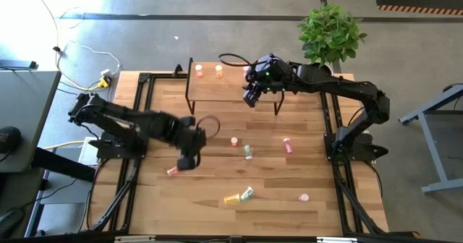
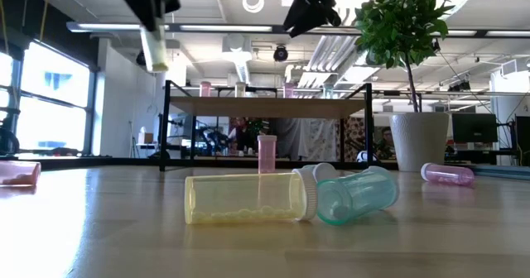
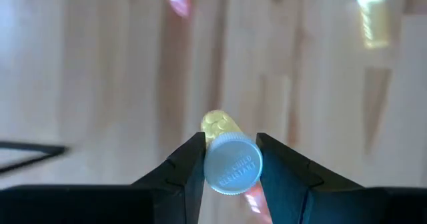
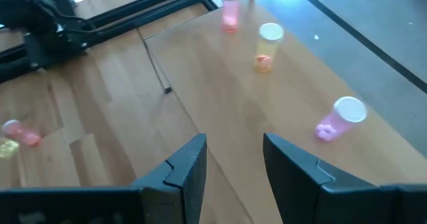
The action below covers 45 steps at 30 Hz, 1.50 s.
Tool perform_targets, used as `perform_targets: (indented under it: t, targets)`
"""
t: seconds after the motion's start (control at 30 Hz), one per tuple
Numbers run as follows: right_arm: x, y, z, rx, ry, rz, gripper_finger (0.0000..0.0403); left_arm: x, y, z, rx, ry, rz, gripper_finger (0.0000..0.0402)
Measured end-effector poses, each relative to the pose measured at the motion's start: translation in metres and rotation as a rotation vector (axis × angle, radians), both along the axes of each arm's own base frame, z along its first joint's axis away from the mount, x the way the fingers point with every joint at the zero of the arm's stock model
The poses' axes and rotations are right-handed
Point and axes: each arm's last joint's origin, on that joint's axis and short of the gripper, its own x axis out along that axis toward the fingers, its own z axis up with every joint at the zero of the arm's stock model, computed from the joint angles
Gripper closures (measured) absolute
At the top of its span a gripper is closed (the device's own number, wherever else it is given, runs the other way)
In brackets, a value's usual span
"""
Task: Pick and place medicine bottles onto shelf by color
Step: Put the left yellow pill bottle on the shelf aligned with the other yellow pill bottle
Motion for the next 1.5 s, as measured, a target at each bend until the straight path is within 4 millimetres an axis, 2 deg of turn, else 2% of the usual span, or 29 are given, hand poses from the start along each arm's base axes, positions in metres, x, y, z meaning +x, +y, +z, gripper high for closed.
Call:
perform_targets:
  t: [0.23,0.5,0.8,0.97,1.13,1.5]
  targets:
    - [-0.006,-0.018,0.0,-0.002,-0.002,-0.057,0.0263,0.003,0.058,0.027,0.08,-0.055,0.01,0.0288]
    - [-0.012,-0.032,0.0,-0.002,-0.001,-0.103,0.0263,-0.008,0.123,0.06,0.211,-0.139,0.103,0.0288]
    - [-0.017,-0.044,0.0,-0.007,0.001,-0.136,0.0263,-0.027,0.176,0.09,0.308,-0.184,0.217,0.0288]
    - [-0.018,-0.047,0.0,-0.006,0.0,-0.147,0.0263,-0.027,0.197,0.101,0.338,-0.196,0.26,0.0288]
    - [-0.019,-0.048,0.0,-0.003,-0.001,-0.153,0.0263,-0.023,0.206,0.104,0.286,-0.231,0.255,0.0288]
    - [-0.019,-0.048,0.0,0.028,-0.021,-0.181,0.0263,0.004,0.218,0.075,0.11,-0.218,0.218,0.0288]
